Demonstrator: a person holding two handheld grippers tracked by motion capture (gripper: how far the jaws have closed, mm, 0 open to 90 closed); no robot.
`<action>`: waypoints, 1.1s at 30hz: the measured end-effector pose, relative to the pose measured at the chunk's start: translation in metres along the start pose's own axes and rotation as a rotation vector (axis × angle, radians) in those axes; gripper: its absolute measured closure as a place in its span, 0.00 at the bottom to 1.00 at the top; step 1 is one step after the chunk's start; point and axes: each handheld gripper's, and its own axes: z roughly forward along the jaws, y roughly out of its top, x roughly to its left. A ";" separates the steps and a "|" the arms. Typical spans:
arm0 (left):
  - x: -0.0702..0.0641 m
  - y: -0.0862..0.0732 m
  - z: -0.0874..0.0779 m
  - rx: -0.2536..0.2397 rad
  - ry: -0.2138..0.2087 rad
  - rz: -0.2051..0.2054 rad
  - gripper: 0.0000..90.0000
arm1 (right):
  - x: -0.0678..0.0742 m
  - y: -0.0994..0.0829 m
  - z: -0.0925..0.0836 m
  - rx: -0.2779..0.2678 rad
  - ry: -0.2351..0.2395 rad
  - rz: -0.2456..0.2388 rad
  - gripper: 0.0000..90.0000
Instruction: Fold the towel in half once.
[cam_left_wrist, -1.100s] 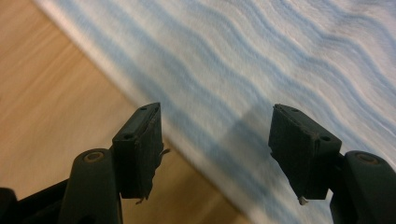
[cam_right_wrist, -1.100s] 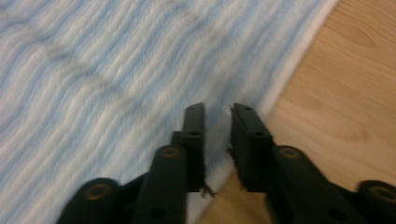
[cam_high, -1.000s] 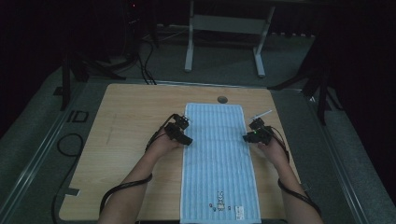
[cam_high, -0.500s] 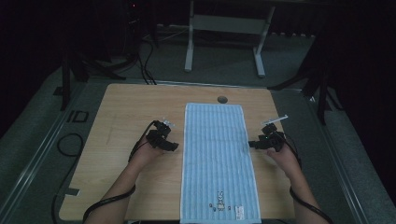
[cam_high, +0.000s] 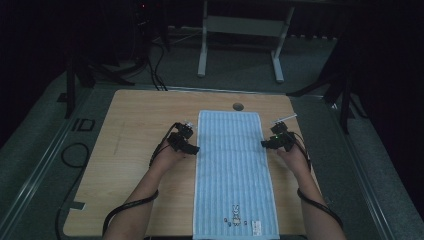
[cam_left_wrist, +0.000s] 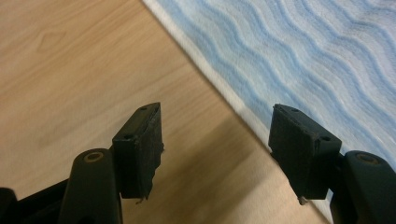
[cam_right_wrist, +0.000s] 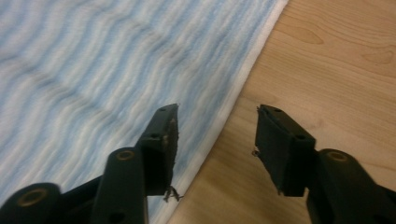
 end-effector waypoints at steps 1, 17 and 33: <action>0.000 0.002 0.002 -0.002 -0.002 0.000 0.39 | 0.000 0.002 0.002 0.006 -0.005 0.002 0.57; -0.007 0.020 0.027 -0.014 -0.015 0.009 0.65 | 0.005 0.013 0.026 0.096 -0.010 -0.004 0.84; -0.014 0.026 -0.015 -0.094 -0.082 0.042 0.98 | 0.007 0.013 -0.014 -0.017 0.044 -0.022 0.98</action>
